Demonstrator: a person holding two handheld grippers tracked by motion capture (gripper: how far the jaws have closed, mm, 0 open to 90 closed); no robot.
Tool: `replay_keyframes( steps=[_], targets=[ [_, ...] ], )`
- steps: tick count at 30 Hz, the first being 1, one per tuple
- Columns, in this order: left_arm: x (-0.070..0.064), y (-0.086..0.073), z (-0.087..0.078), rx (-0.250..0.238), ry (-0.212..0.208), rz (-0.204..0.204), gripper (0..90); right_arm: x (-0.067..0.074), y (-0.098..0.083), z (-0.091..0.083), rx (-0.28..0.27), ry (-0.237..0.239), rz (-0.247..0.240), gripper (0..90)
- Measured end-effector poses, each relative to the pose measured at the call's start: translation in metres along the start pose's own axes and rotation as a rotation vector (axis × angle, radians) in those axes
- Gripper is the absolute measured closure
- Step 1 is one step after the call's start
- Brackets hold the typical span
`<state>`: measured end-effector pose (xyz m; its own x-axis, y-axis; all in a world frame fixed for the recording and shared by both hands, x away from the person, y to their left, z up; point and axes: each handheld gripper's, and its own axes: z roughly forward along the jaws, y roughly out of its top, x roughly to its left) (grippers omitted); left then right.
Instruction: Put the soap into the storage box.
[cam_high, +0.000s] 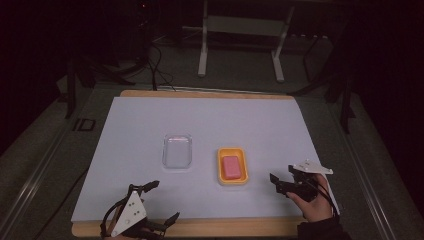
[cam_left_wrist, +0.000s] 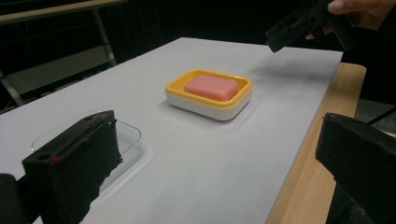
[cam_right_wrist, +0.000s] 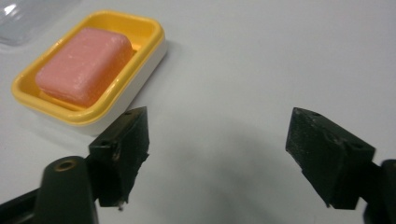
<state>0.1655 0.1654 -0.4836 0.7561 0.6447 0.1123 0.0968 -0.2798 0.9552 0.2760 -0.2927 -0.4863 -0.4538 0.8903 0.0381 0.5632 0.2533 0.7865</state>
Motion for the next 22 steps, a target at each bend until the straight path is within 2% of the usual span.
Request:
replay_keyframes(
  steps=[3,6,11,22],
  targets=[
    [-0.0002,0.0,0.0002,0.002,-0.003,0.002,0.3,0.0001,-0.003,-0.0023,-0.056,-0.006,0.006,20.5],
    [-0.0007,0.0001,0.0004,0.002,-0.007,0.004,0.3,-0.0017,-0.0019,-0.0026,-0.082,-0.026,0.001,20.5],
    [-0.0006,0.0002,0.0005,0.003,-0.009,0.004,0.3,-0.0039,-0.0042,0.0009,-0.064,-0.041,-0.009,20.9],
    [-0.0006,0.0002,0.0006,0.004,-0.011,0.004,0.3,-0.0024,-0.0038,0.0022,-0.066,-0.044,-0.015,21.6]
  ],
)
